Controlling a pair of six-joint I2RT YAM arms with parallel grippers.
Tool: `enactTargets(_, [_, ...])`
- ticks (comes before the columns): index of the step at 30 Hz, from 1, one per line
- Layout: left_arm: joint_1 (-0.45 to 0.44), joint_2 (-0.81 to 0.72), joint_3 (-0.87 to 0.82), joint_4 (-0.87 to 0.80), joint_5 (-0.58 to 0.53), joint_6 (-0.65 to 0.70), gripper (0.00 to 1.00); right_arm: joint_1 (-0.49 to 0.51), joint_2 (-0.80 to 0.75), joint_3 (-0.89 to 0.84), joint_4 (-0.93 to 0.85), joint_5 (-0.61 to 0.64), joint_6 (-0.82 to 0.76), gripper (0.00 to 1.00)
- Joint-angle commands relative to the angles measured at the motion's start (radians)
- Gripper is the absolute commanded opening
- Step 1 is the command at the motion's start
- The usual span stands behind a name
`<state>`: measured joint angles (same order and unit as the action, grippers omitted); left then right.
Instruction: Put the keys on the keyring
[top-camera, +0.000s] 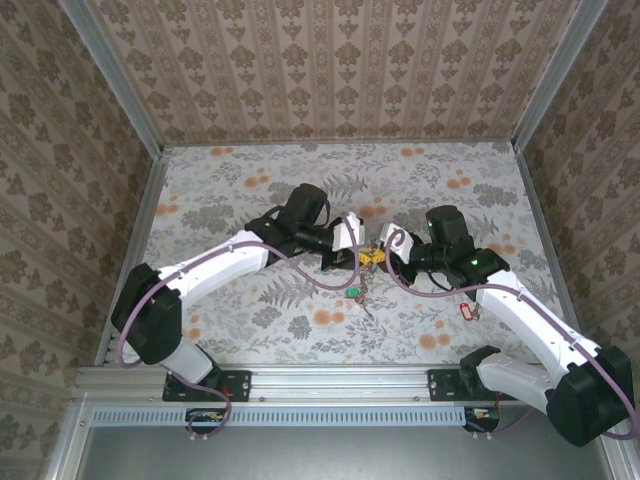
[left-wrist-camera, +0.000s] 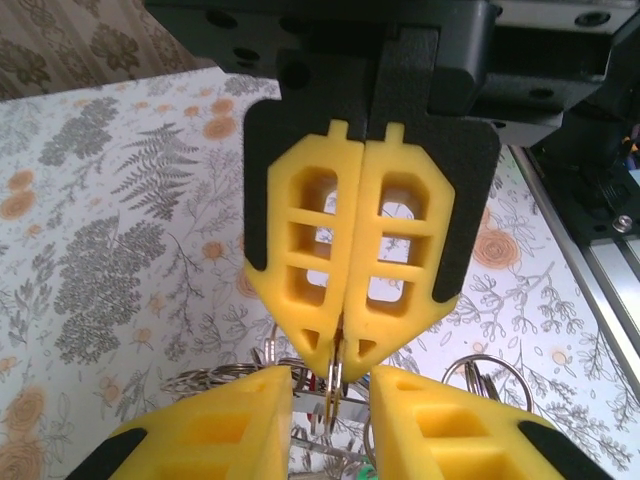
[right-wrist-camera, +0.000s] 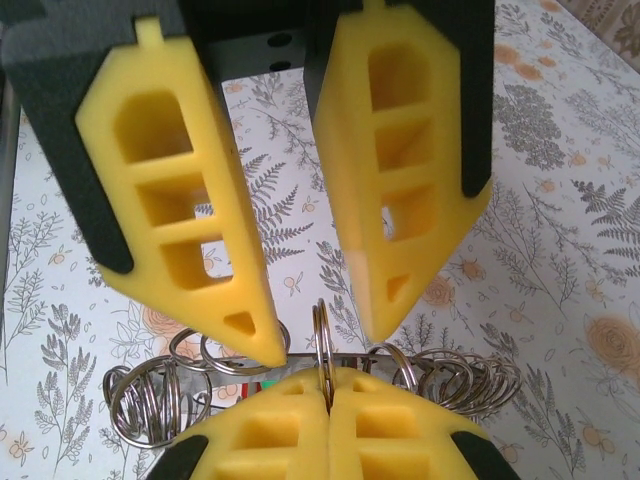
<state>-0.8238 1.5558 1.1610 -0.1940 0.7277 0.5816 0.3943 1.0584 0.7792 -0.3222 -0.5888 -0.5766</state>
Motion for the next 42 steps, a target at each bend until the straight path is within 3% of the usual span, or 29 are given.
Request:
enactTargets(1, [-0.008,0.013,0.036,-0.044,-0.005,0.036,0.25,0.009,0.0,0.034,0.015,-0.014,-0.008,0.0])
enactTargets(4, [-0.01,0.013,0.039,-0.05,-0.008,0.039,0.18,0.008,0.0,0.032,0.018,-0.015,-0.006,0.0])
enactTargets(7, [-0.012,0.012,0.039,-0.055,-0.013,0.044,0.01,0.01,0.0,0.031,0.017,-0.011,-0.006,0.0])
enactTargets(8, [-0.012,0.009,0.039,-0.052,-0.015,0.042,0.0,0.01,0.0,0.029,0.017,-0.005,-0.006,0.0])
enactTargets(14, [0.012,-0.022,-0.028,0.092,0.072,-0.038,0.0,0.004,-0.025,-0.045,0.123,0.02,0.04,0.11])
enactTargets(19, [0.041,-0.048,-0.126,0.358,0.213,-0.175,0.0,-0.028,-0.016,-0.125,0.273,-0.094,0.139,0.15])
enactTargets(26, [0.055,-0.058,-0.176,0.505,0.265,-0.262,0.0,-0.061,-0.02,-0.15,0.354,-0.143,0.195,0.15])
enactTargets(36, [0.055,-0.072,-0.186,0.457,0.223,-0.235,0.0,-0.065,-0.02,-0.118,0.335,-0.167,0.213,0.0])
enactTargets(38, [0.056,-0.081,-0.18,0.407,0.19,-0.203,0.11,-0.063,-0.018,-0.095,0.288,-0.151,0.193,0.0])
enactTargets(42, [0.051,-0.094,-0.138,0.242,0.118,-0.109,0.2,-0.052,-0.015,-0.041,0.163,-0.107,0.12,0.0])
